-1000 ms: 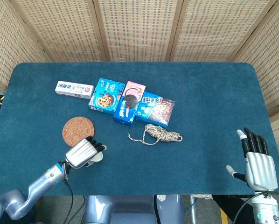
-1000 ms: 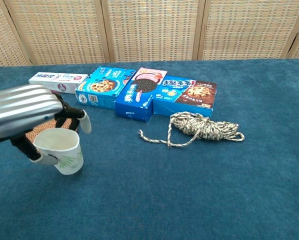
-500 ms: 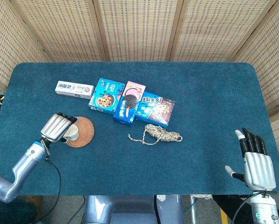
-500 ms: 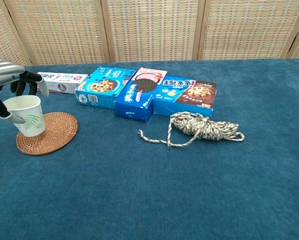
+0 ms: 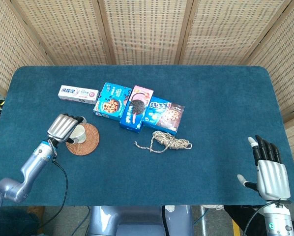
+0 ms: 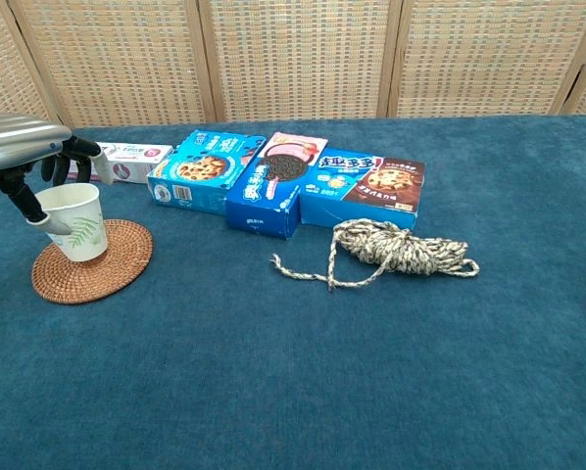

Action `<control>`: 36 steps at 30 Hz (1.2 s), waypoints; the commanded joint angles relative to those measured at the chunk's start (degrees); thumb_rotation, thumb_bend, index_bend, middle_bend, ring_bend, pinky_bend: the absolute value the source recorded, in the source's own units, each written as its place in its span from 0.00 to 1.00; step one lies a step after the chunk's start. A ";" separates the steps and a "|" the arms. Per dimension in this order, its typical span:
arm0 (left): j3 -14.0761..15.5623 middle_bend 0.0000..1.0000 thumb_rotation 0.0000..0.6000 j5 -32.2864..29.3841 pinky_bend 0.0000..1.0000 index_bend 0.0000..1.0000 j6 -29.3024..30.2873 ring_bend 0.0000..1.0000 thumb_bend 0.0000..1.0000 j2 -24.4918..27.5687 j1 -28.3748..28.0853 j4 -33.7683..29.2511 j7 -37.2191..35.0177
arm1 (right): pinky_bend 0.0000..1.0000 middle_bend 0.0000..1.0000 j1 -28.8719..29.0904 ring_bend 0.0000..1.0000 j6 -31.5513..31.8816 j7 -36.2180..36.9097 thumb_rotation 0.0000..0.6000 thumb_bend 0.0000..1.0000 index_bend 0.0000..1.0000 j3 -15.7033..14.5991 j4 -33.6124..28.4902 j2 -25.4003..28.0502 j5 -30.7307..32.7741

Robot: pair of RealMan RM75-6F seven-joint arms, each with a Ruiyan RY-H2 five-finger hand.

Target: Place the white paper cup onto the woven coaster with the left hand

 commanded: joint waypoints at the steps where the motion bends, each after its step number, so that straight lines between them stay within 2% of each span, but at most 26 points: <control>1: 0.26 0.44 1.00 0.01 0.44 0.31 -0.02 0.46 0.03 -0.27 -0.24 -0.21 0.46 | 0.00 0.00 -0.03 0.00 0.05 0.14 1.00 0.00 0.04 0.00 -0.01 0.07 -0.01; 3: 0.45 0.37 1.00 0.06 0.43 0.27 0.15 0.40 0.02 -0.42 -0.37 -0.26 1.09 | 0.00 0.00 -0.06 0.00 0.08 0.25 1.00 0.00 0.04 -0.02 -0.02 0.16 0.01; 5: 0.75 0.26 1.00 0.12 0.41 0.18 0.19 0.31 0.00 -0.50 -0.52 -0.11 2.16 | 0.00 0.00 -0.08 0.00 0.08 0.38 1.00 0.00 0.04 -0.05 -0.05 0.25 -0.02; 7: 1.24 0.14 1.00 -0.55 0.37 0.05 -1.04 0.21 0.00 -0.10 -0.84 -0.66 3.47 | 0.00 0.00 -0.12 0.00 0.15 0.61 1.00 0.00 0.04 -0.06 0.00 0.37 -0.10; 10: 1.56 0.05 1.00 -1.51 0.34 0.00 -2.16 0.15 0.00 0.82 -1.13 -2.13 4.60 | 0.00 0.00 -0.15 0.00 0.24 0.71 1.00 0.00 0.04 -0.06 -0.06 0.48 -0.13; 14: 1.86 0.02 1.00 -1.84 0.32 0.00 -1.81 0.12 0.00 2.21 -0.95 -4.02 4.21 | 0.00 0.00 -0.17 0.00 0.32 0.70 1.00 0.00 0.04 -0.16 -0.18 0.54 -0.32; 17: 2.24 0.00 1.00 -1.41 0.26 0.00 -0.91 0.04 0.00 3.66 -0.57 -5.21 3.91 | 0.00 0.00 -0.23 0.00 0.42 0.72 1.00 0.00 0.04 -0.25 -0.32 0.58 -0.57; 19: 2.35 0.00 1.00 -1.11 0.18 0.00 0.33 0.00 0.00 5.22 0.14 -6.73 2.31 | 0.00 0.00 -0.32 0.00 0.57 0.84 1.00 0.00 0.04 -0.31 -0.44 0.67 -0.83; 24: 2.74 0.00 1.00 1.05 0.01 0.00 6.01 0.00 0.00 9.89 3.27 -9.78 -4.60 | 0.00 0.00 -0.57 0.00 0.81 1.25 1.00 0.00 0.04 -0.52 -0.77 0.98 -1.44; 30: 3.67 0.00 1.00 2.73 0.00 0.00 17.13 0.00 0.00 13.46 10.17 -9.69 -12.01 | 0.00 0.00 -0.89 0.00 0.97 2.03 1.00 0.00 0.04 -0.71 -1.23 1.54 -1.84; 33: 4.77 0.00 1.00 2.68 0.00 0.00 23.44 0.00 0.00 13.88 14.92 -9.69 -12.52 | 0.00 0.00 -1.10 0.00 1.10 2.59 1.00 0.00 0.03 -0.86 -1.51 1.96 -2.47; 36: 5.85 0.00 1.00 2.00 0.00 0.00 26.97 0.00 0.00 14.28 18.51 -11.35 -12.25 | 0.00 0.00 -1.20 0.00 0.99 3.24 1.00 0.00 0.03 -0.99 -1.47 2.18 -2.83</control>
